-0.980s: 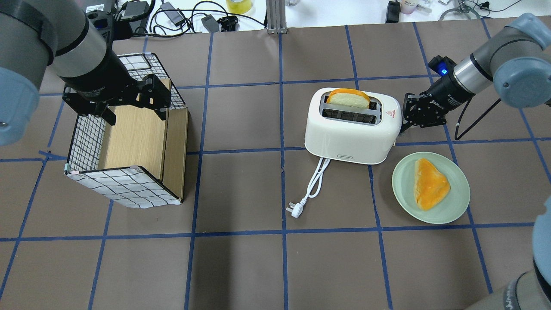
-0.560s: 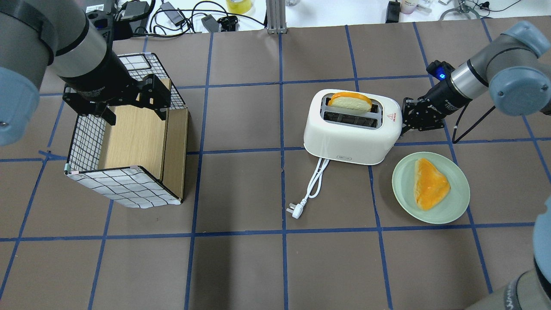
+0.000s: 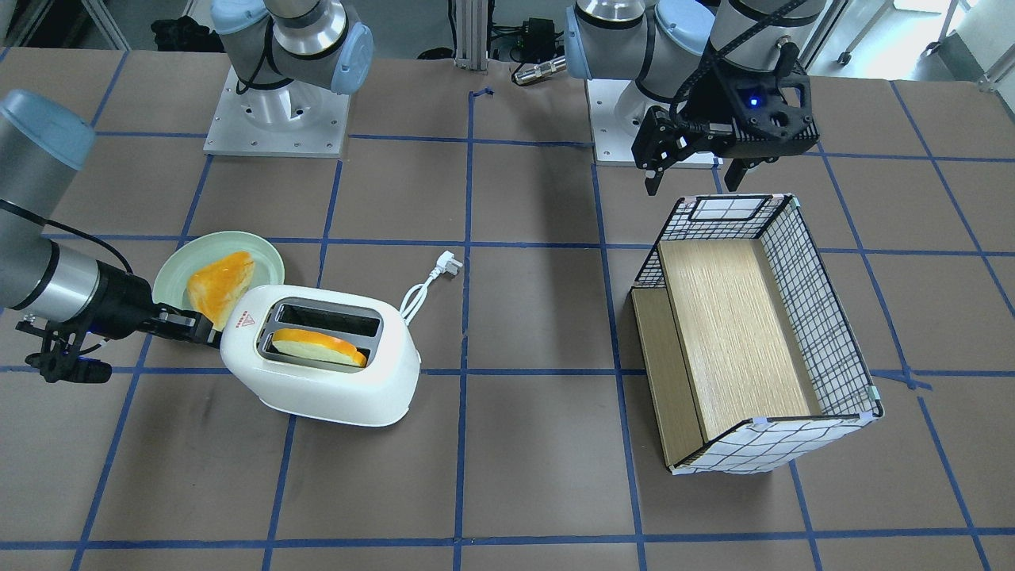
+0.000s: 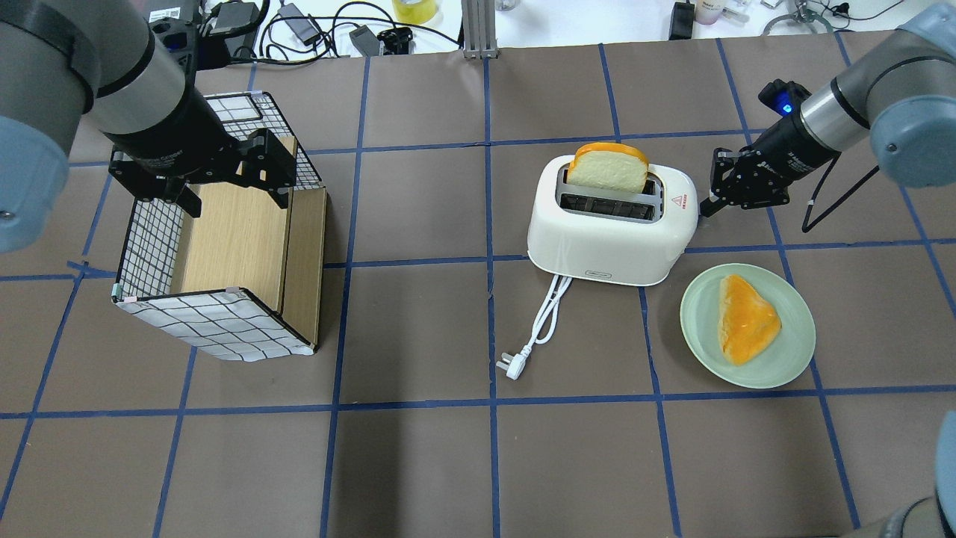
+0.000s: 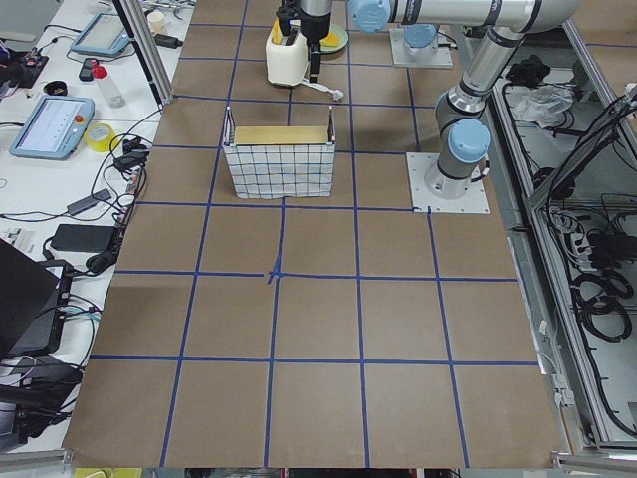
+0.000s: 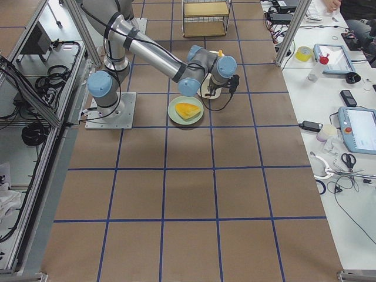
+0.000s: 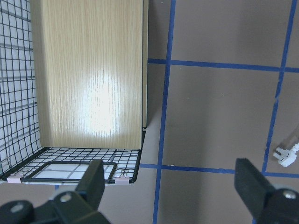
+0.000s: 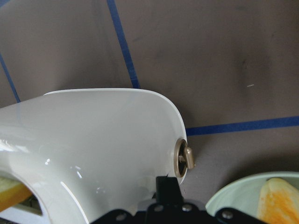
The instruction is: Press toaster with right arm
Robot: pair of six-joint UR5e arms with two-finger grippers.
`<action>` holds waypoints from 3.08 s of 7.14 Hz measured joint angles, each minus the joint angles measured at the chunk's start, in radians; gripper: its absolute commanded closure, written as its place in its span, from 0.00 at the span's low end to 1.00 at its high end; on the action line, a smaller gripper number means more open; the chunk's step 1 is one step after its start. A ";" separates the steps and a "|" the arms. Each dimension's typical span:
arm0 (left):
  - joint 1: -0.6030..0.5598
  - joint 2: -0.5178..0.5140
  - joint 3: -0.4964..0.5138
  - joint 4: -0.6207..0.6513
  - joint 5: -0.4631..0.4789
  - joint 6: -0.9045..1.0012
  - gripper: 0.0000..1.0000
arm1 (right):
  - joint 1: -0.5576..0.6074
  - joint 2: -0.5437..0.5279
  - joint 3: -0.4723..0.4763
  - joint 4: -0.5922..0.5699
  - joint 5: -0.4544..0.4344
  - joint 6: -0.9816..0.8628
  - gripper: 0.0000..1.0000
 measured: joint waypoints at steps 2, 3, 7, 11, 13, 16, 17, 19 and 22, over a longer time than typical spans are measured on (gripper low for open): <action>0.000 0.001 0.000 0.000 0.000 0.000 0.00 | 0.001 -0.072 -0.004 0.034 -0.025 0.042 1.00; 0.000 0.001 0.000 0.000 0.000 0.000 0.00 | 0.002 -0.115 -0.023 0.068 -0.057 0.055 1.00; 0.000 0.000 0.000 0.000 0.000 0.000 0.00 | 0.014 -0.190 -0.281 0.337 -0.192 0.064 0.87; 0.000 0.000 0.000 0.000 -0.001 0.000 0.00 | 0.213 -0.219 -0.352 0.347 -0.339 0.221 0.00; 0.000 -0.001 0.000 0.000 -0.001 0.000 0.00 | 0.325 -0.215 -0.355 0.307 -0.398 0.272 0.00; 0.000 0.000 0.000 0.000 0.000 0.000 0.00 | 0.379 -0.213 -0.367 0.296 -0.463 0.268 0.00; 0.000 0.001 0.000 0.000 0.000 0.000 0.00 | 0.383 -0.212 -0.367 0.295 -0.467 0.259 0.00; 0.000 0.000 0.000 0.000 0.000 0.000 0.00 | 0.386 -0.208 -0.364 0.295 -0.420 0.256 0.00; 0.000 0.000 0.000 0.000 0.000 0.000 0.00 | 0.385 -0.202 -0.365 0.299 -0.413 0.252 0.00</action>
